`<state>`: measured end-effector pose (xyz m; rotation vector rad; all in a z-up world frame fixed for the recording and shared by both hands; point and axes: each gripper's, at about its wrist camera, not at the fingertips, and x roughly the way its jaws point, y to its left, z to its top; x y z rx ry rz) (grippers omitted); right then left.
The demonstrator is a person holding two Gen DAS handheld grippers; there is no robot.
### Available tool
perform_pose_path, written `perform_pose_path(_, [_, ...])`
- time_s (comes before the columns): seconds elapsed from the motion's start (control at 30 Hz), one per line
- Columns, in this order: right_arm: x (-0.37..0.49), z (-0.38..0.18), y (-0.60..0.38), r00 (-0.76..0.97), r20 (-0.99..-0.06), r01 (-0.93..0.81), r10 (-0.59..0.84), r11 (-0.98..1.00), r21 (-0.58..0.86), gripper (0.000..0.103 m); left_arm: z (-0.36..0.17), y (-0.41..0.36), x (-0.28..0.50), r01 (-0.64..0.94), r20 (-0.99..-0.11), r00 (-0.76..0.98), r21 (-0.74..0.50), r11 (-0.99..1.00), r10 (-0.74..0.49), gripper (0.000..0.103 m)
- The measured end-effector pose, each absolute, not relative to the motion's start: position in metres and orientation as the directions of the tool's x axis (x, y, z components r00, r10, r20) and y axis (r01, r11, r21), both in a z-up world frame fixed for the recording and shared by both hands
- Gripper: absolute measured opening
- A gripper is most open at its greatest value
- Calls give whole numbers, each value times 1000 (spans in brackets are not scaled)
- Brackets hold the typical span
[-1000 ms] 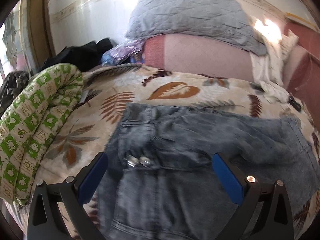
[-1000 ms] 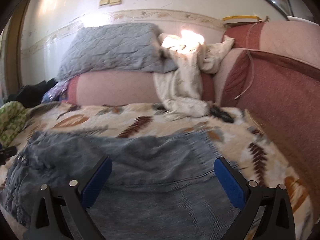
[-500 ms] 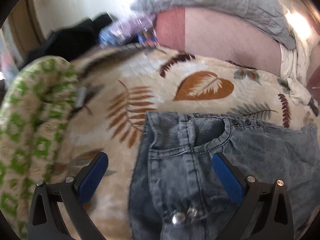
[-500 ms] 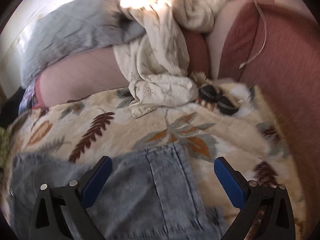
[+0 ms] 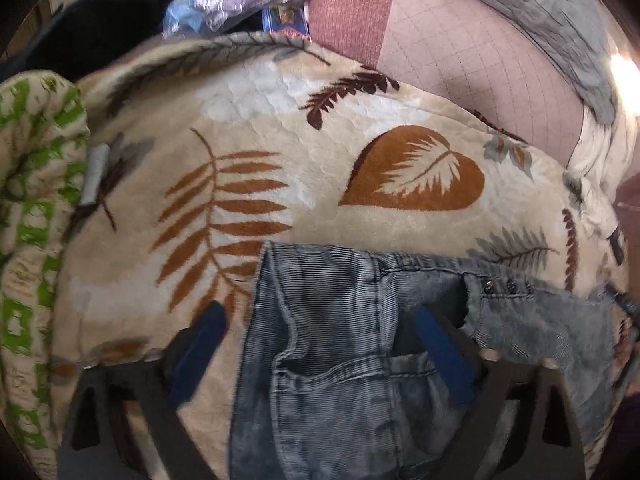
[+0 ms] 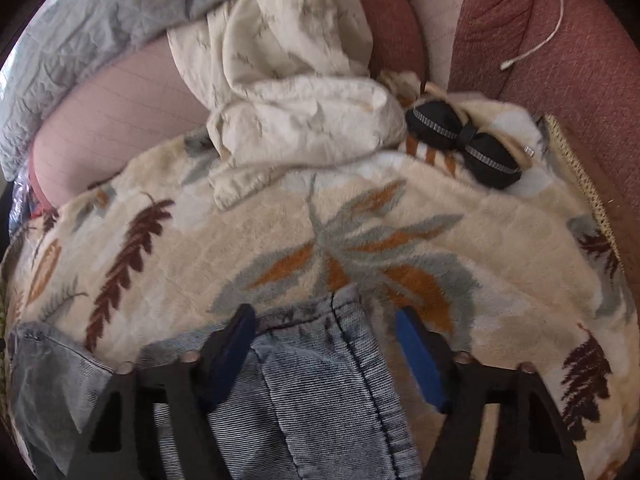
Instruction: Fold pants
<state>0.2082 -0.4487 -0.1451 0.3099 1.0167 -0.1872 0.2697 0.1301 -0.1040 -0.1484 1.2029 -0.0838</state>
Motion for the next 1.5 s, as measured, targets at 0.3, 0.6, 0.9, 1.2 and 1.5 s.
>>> perform_pose_path(0.3, [217, -150, -438, 491, -871, 285, -18, 948, 141, 70, -127, 134, 290, -74, -938, 311, -186, 980, -154, 60])
perform_pose_path(0.6, [216, -148, -427, 502, -865, 265, -11, 954, 142, 50, -132, 132, 293, -84, -934, 315, -203, 975, -168, 6])
perform_pose_path(0.9, [202, -133, -416, 557, -830, 238, 35, 950, 200, 21, -101, 149, 273, -98, -877, 433, -277, 956, -210, 3])
perform_pose_path(1.2, [151, -94, -442, 662, -747, 262, 64, 914, 311, 18, -35, 158, 210, -43, -793, 535, -370, 928, -292, 3])
perform_pose_path(1.5, [65, -56, -449, 732, -676, 238, 89, 896, 376, 18, 6, 173, 94, 23, -732, 590, -405, 914, -339, 3])
